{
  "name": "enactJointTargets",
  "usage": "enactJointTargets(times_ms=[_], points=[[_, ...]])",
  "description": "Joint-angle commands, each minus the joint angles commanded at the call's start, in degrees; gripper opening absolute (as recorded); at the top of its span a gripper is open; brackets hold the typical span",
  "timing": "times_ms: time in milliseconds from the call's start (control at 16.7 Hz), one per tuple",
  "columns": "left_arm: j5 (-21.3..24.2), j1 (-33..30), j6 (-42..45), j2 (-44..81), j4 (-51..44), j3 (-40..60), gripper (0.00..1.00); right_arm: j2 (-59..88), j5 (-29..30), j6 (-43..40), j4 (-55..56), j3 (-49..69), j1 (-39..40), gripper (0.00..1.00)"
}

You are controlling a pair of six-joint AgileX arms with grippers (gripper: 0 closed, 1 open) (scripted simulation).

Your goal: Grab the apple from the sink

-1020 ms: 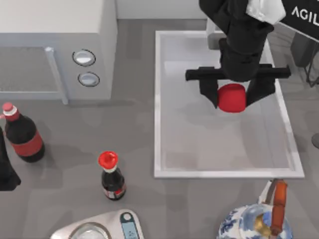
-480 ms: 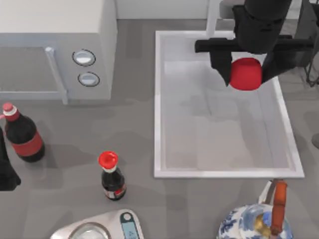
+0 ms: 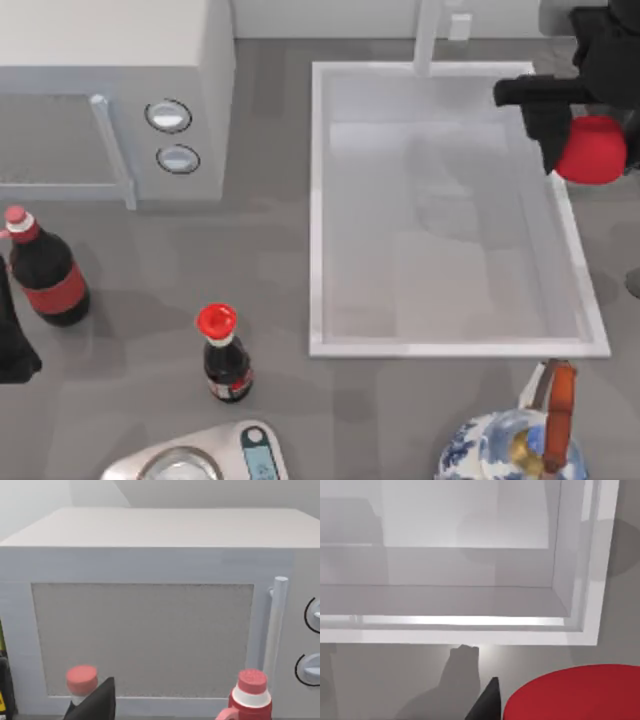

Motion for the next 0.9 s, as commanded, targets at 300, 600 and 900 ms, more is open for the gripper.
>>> enactJointTargets(times_ms=[300,600,900], points=[[0.0,0.0,0.0,0.0,0.0,0.0,1.0,-15.1,-0.6,-12.5,3.8,-22.7,-12.5,0.0],[0.0,0.0,0.0,0.0,0.0,0.0,1.0,-25.9,-1.0,-21.7,6.4,-35.4,-21.8,0.0],[0.0,0.0,0.0,0.0,0.0,0.0,1.0,-26.5,-1.0,-22.3,6.4,-36.1,-22.3,0.0]])
